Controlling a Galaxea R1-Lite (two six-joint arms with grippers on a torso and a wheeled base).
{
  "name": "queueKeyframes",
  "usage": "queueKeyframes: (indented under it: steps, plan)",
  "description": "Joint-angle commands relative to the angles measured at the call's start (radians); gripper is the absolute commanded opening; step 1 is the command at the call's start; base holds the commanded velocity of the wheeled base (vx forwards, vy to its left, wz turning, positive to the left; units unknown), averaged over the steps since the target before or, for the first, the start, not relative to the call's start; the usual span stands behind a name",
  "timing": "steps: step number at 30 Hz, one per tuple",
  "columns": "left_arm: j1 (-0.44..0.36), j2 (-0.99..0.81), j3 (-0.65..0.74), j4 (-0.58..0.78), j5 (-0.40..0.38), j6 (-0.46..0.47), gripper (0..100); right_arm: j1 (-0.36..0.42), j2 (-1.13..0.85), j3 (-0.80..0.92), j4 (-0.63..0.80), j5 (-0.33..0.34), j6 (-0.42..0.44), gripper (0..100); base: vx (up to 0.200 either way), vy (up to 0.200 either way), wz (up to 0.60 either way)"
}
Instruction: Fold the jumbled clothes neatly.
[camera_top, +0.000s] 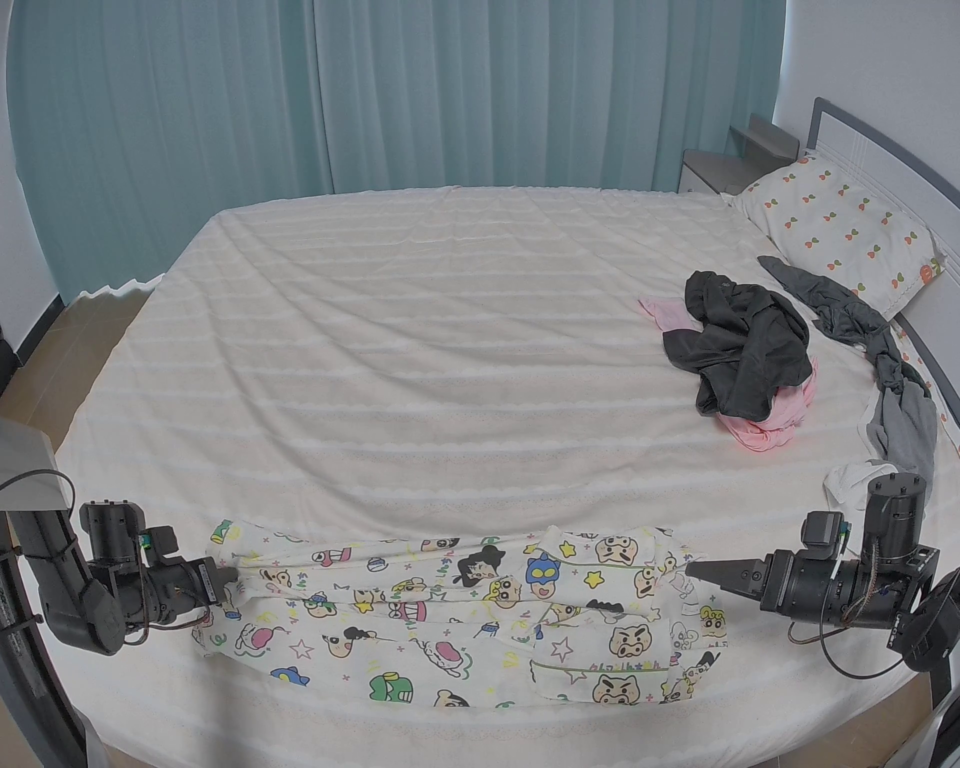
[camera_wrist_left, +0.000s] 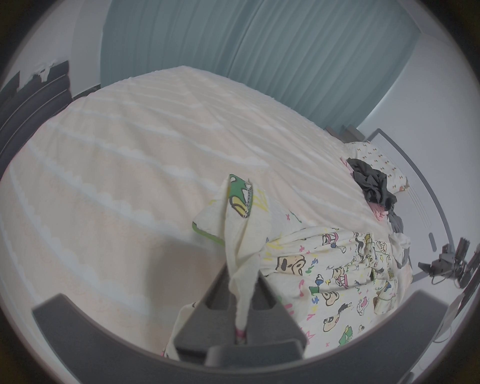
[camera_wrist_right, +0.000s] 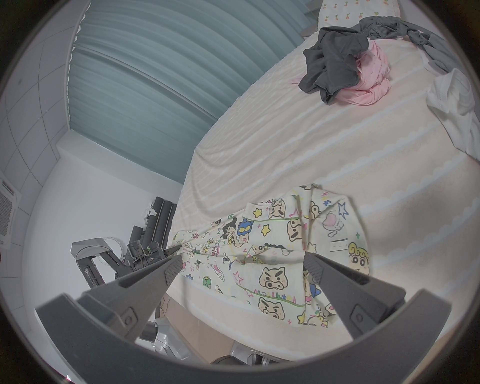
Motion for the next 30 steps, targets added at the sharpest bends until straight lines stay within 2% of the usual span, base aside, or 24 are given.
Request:
queueKeyframes:
  steps: [1,2,3,4,5,10,14,19,23,26,27,29,30]
  plan:
    - [0.147,-0.108,-0.095,0.190,-0.094,-0.002,0,-0.002,0.002,0.002,0.000,0.009,0.000,100,0.000,0.000,0.00]
    - [0.187,-0.131,-0.120,0.242,-0.120,0.000,0,-0.004,0.002,0.002,0.000,0.009,0.000,100,0.000,0.000,0.00]
    - [0.193,-0.132,-0.123,0.248,-0.123,0.000,0,-0.004,0.003,0.000,0.000,0.009,0.000,100,0.000,0.000,0.00]
    - [0.269,-0.164,-0.171,0.328,-0.177,0.000,0,-0.013,0.003,-0.001,0.000,0.011,0.000,100,0.000,0.000,0.00]
    - [0.302,-0.172,-0.190,0.356,-0.194,0.000,0,-0.015,0.003,-0.003,0.000,0.011,0.000,100,0.000,0.000,0.00]
    - [0.427,-0.166,-0.299,0.463,-0.221,0.003,0,-0.015,0.006,-0.001,0.000,0.011,0.000,100,0.000,0.000,0.00]
    - [0.473,-0.166,-0.381,0.538,-0.228,0.000,0,-0.016,0.006,-0.003,-0.002,0.011,0.000,100,0.000,0.000,0.00]
    - [0.475,-0.200,-0.439,0.653,-0.217,-0.002,0,-0.022,0.017,0.004,-0.036,0.011,0.002,100,0.000,0.000,0.00]
    - [0.378,-0.318,-0.413,0.742,-0.185,-0.029,0,-0.034,0.029,0.004,-0.048,0.012,0.005,100,0.000,0.000,0.00]
    - [0.234,-0.433,-0.410,0.828,-0.083,-0.101,0,-0.036,0.035,0.004,-0.049,0.026,0.002,100,0.000,0.000,0.00]
    - [0.226,-0.437,-0.410,0.831,-0.077,-0.105,0,-0.036,0.035,0.004,-0.049,0.026,0.002,100,0.000,0.000,0.00]
    - [0.026,-0.519,-0.410,0.862,0.062,-0.166,0,-0.038,0.034,0.005,-0.049,0.038,0.003,100,0.000,0.000,0.00]
    - [-0.013,-0.526,-0.410,0.862,0.088,-0.175,0,-0.038,0.034,0.005,-0.049,0.038,0.003,100,0.000,0.000,0.00]
